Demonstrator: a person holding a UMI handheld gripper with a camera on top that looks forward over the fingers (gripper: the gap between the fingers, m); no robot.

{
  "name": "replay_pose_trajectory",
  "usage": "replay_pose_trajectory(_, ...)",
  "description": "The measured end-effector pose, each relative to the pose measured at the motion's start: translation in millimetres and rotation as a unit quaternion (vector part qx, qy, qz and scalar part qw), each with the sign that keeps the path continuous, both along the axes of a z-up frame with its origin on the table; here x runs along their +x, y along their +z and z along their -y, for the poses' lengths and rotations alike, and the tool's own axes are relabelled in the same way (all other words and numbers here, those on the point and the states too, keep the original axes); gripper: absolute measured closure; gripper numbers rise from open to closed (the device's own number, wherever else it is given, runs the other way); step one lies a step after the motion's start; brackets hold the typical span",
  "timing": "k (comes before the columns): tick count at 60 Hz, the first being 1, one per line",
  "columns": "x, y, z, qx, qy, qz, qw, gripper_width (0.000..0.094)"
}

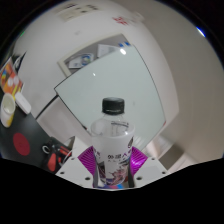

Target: Pour water

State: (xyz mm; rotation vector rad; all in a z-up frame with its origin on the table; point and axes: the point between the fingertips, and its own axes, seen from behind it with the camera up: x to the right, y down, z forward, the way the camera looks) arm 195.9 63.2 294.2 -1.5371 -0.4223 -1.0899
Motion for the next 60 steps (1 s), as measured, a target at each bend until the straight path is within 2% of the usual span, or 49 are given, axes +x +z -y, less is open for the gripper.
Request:
replay_pose_trajectory(8,-80.7,22.3,-52.8,-0.029,0.033,0.23,0.972,0.0545)
replay_pose_trajectory(13,-142.7,4.4,-80.4,-0.045,0.083,0.372,0.923,0.0547)
replay_pose_trajectory(19,-190.2,-29.7,-99.2,-0.092,0.127,0.481,0.863,0.0548)
replay_pose_trajectory(22,-196.2,-61.2,-112.6,-0.111,0.14,0.516,0.838,0.0547)
replay_pose_trajectory(28,-216.4,-90.2,-118.9,-0.143,0.154,0.578,0.789,0.0545)
replay_pose_trajectory(35,-222.9,-112.7,-123.1,-0.163,0.164,0.606,0.761,0.0544)
replay_pose_trajectory(42,-230.8,-118.7,-124.4,-0.169,0.172,0.604,0.759,0.054)
replay_pose_trajectory(48,-235.8,-107.3,-121.3,-0.154,0.182,0.572,0.785,0.0545)
replay_pose_trajectory(53,-234.2,-78.9,-113.4,-0.129,0.196,0.502,0.832,0.0543)
replay_pose_trajectory(60,-234.9,-34.5,-106.4,-0.09,0.212,0.309,0.923,0.0548)
